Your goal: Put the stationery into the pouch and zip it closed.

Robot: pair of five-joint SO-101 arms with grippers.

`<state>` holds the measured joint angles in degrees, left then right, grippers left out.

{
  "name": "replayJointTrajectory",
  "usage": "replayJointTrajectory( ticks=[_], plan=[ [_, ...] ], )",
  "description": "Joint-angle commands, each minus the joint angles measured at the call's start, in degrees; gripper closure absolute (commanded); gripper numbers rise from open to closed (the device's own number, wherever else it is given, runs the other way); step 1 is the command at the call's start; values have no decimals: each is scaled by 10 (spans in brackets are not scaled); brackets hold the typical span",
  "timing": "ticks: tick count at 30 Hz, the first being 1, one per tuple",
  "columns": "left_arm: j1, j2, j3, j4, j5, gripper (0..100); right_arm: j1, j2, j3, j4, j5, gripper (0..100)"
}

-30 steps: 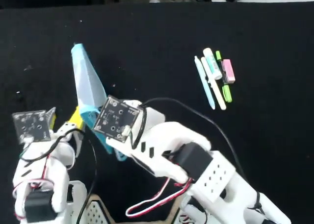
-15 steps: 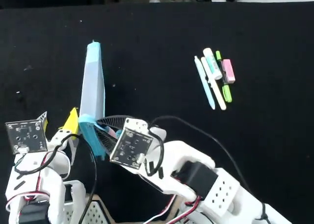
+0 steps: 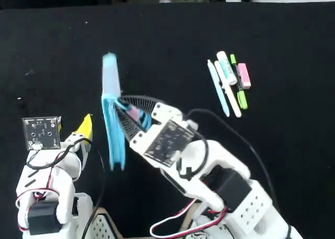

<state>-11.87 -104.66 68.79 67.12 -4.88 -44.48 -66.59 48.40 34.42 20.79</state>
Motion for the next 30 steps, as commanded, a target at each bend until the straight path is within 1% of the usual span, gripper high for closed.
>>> replayJointTrajectory(
  ticks=[1,5,9,14,16,19,21,24,26,27,30],
  plan=[
    [51,2,5,-6,-4,762,8,111,-97,-8,1,988],
    [111,2,48,-25,-2,762,8,175,-175,40,1,988],
    [140,2,88,-71,10,762,6,205,-228,76,2,988],
    [177,2,97,-100,117,760,-1,230,-236,80,2,988],
    [200,2,104,-110,138,760,-1,232,-236,80,2,988],
    [213,2,124,-134,141,760,-5,232,-246,84,2,988],
    [216,2,127,-139,142,760,-22,232,-255,103,2,988],
    [213,2,125,-137,141,760,-58,231,-276,162,4,988],
    [211,2,119,-133,135,760,-73,231,-284,198,29,988],
    [211,2,112,-120,123,760,-76,231,-284,210,43,988],
    [215,2,67,-52,28,764,-76,231,-284,236,65,988]
  ],
)
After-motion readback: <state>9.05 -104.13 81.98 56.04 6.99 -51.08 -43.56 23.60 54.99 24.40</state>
